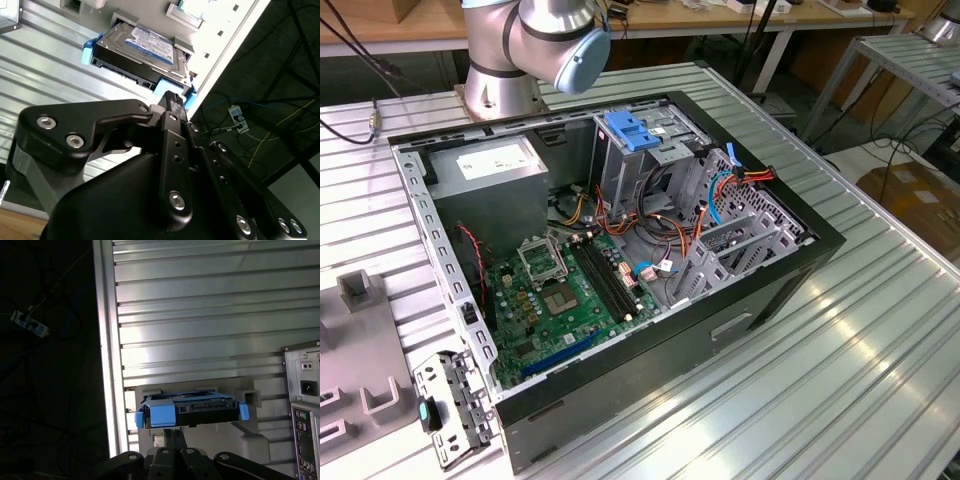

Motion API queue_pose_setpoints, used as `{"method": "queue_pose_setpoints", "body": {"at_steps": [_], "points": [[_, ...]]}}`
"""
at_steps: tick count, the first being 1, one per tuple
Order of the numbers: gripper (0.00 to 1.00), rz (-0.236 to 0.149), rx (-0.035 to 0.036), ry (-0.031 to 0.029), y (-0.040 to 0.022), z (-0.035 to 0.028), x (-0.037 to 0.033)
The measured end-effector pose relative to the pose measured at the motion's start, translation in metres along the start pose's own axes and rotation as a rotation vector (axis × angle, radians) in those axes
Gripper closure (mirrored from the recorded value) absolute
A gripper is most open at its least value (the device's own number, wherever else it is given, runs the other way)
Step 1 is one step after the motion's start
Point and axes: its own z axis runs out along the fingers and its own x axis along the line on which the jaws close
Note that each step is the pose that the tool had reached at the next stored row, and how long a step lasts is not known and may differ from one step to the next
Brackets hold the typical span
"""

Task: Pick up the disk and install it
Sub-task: 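Pick up the disk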

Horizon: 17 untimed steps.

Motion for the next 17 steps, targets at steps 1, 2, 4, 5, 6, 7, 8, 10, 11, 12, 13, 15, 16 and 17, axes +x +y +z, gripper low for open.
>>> {"method": "queue_pose_setpoints", "body": {"at_steps": [1, 2, 4, 5, 6, 7, 8, 10, 11, 12, 13, 15, 16, 17], "points": [[0.89, -0.009, -0.0001, 0.0003, 0.0, 0.0001, 0.0], [0.89, -0.023, -0.0003, 0.0009, 0.0, 0.0001, 0.0], [0.89, -0.054, -0.0005, 0.0022, 0.0, 0.0, 0.0], [0.89, -0.078, -0.0007, 0.0033, 0.0, 0.0, 0.0], [0.89, -0.11, -0.001, 0.0047, 0.0, 0.0, 0.0], [0.89, -0.129, -0.0011, 0.0055, 0.0, 0.0, 0.0], [0.89, -0.144, -0.0013, 0.0061, 0.0, 0.0, 0.0], [0.89, -0.172, -0.0015, 0.0073, 0.0, 0.0, 0.0], [0.89, -0.195, -0.0017, 0.0084, 0.0, 0.0, 0.0], [0.89, -0.212, -0.0018, 0.0091, 0.0, 0.0, 0.0], [0.89, -0.229, -0.002, 0.0099, 0.0, 0.0, 0.0], [0.89, -0.248, -0.0021, 0.0106, 0.0, 0.0, 0.0], [0.89, -0.259, -0.0023, 0.0111, 0.0, 0.0, 0.0], [0.89, -0.275, -0.0024, 0.0118, 0.0, 0.0, 0.0]]}}
